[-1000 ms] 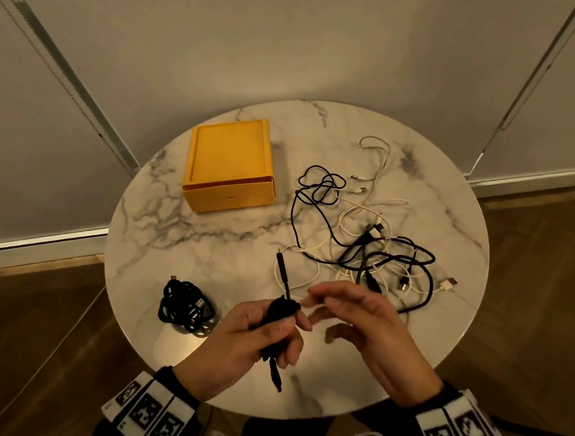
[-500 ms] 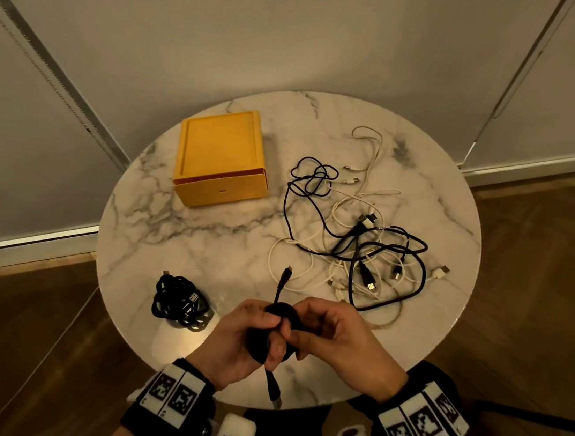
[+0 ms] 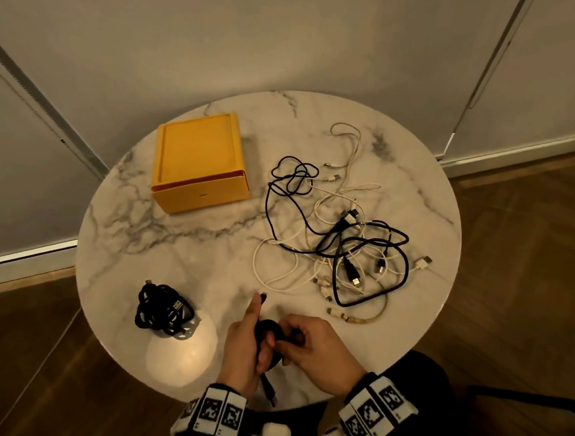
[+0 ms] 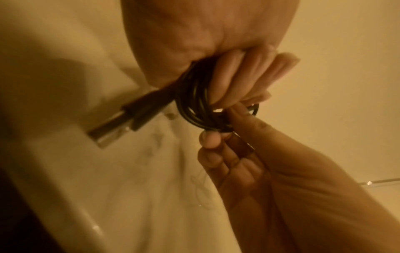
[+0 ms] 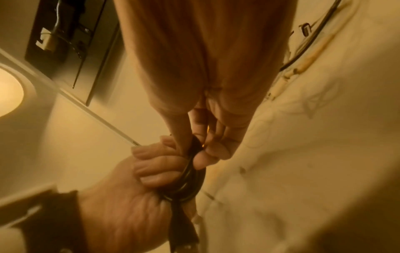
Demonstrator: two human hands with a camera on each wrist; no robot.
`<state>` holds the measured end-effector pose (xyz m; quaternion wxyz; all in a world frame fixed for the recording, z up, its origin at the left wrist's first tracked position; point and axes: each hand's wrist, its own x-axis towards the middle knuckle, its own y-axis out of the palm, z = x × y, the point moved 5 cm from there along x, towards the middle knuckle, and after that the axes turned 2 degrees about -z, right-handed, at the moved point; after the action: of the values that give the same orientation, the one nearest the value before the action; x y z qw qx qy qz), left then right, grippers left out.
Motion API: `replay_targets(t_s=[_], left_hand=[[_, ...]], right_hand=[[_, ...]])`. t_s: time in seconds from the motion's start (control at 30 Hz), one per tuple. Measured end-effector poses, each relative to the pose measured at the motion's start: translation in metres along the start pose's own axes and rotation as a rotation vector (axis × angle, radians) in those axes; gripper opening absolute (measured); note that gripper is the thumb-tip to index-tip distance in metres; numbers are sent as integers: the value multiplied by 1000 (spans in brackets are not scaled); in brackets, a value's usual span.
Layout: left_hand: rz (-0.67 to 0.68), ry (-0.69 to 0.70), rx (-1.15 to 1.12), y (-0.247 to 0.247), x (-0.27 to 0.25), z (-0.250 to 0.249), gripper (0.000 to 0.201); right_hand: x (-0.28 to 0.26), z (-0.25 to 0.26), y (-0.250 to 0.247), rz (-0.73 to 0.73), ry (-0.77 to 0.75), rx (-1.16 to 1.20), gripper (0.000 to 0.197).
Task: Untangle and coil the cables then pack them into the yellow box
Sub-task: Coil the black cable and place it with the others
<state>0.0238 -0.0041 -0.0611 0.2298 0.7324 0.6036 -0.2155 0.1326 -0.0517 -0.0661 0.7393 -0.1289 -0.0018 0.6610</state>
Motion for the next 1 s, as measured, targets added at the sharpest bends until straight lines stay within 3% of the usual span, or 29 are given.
replay_targets(t_s=[0.1,0.23,0.33,0.43,0.6,0.87,1.0], left_hand=[[-55,78,159,3,3,3,71],[-136,252,401,6,5,-1,71],[-206,346,497,-1,11,-4,63],[-272,486,551,-13,20,-14,47],[-56,542,549,-11,25,-16,15],[-14,662,510,-37,-7,-35,16],[90,711,667,-45,-14,-35,17]], right_hand=[[-2,-14,3,-21,30,64,8],[-3,-19,4,-22,32,180,22],[-2,-21,4,-42,37,208,4],[-4,-29,6,-61,90,271,18],[-3,-27,4,-31,138,329,13],[2,-23,2,-10,278,489,4],[2,-19,1,-10,317,495,10]])
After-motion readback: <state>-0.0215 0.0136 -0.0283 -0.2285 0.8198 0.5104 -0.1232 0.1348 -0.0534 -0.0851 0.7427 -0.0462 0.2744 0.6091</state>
